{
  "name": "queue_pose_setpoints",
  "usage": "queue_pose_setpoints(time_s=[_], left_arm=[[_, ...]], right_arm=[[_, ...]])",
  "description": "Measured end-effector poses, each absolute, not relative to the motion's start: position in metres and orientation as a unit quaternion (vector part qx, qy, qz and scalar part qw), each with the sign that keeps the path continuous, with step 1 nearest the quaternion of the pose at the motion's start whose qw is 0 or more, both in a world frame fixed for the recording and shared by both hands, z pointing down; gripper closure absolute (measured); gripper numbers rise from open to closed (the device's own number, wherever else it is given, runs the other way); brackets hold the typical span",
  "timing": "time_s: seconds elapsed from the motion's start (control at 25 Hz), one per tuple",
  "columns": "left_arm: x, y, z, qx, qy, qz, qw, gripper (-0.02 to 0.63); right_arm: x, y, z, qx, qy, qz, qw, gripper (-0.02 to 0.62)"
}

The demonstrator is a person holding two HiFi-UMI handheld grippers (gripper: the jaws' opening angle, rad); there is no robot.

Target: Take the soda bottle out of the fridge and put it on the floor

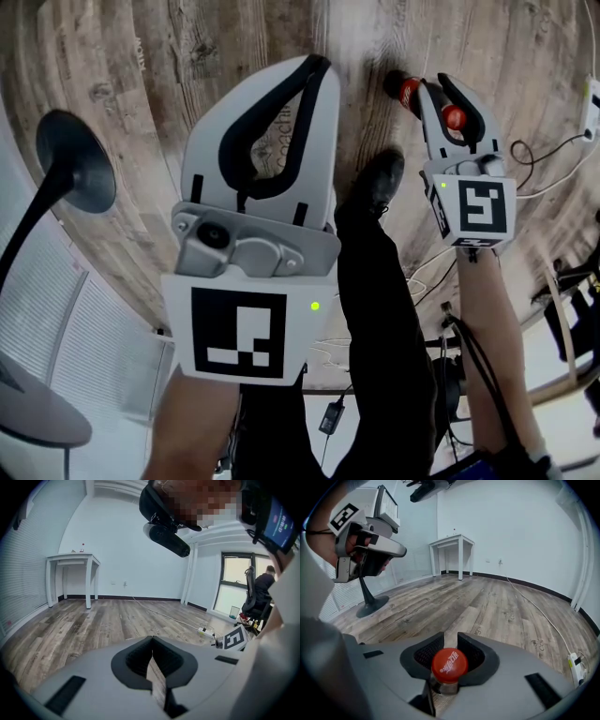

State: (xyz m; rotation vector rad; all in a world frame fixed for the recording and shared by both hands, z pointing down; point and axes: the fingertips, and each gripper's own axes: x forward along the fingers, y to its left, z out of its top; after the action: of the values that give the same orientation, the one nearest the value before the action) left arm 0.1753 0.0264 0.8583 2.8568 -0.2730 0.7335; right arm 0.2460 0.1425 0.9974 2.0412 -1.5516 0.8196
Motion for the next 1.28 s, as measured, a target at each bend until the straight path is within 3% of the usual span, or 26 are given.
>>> queue_pose_setpoints(time_s=[0.12,0.2,0.24,0.88,1.28], left_arm=[[0.178,0.026,0.854,0.961,-0.092,0.245,0.091,0.589],[0.180,0.025,0.850,0.961,-0.091,0.244,0.089,0.589],[0.181,0.024,0.848,0.962,-0.092,0.243,0.089,0.589],[0.187,0.015,0.805,0.968,-0.091,0.220,0.080,0.589],[0.193,-0.018,0.699,0.975,-0.127,0.171,0.061,0.589]], right_arm=[[0.243,0.142,1.000,0.729,-0.569,0.303,0.231,0.468],[0.239,0.142,1.002,0.720,-0.574,0.312,0.234,0.392],[0.236,0.143,1.002,0.715,-0.577,0.315,0.238,0.387],[0.226,0.127,0.951,0.721,-0.585,0.296,0.225,0.388],[0.247,0.065,0.801,0.760,-0.602,0.177,0.167,0.400]])
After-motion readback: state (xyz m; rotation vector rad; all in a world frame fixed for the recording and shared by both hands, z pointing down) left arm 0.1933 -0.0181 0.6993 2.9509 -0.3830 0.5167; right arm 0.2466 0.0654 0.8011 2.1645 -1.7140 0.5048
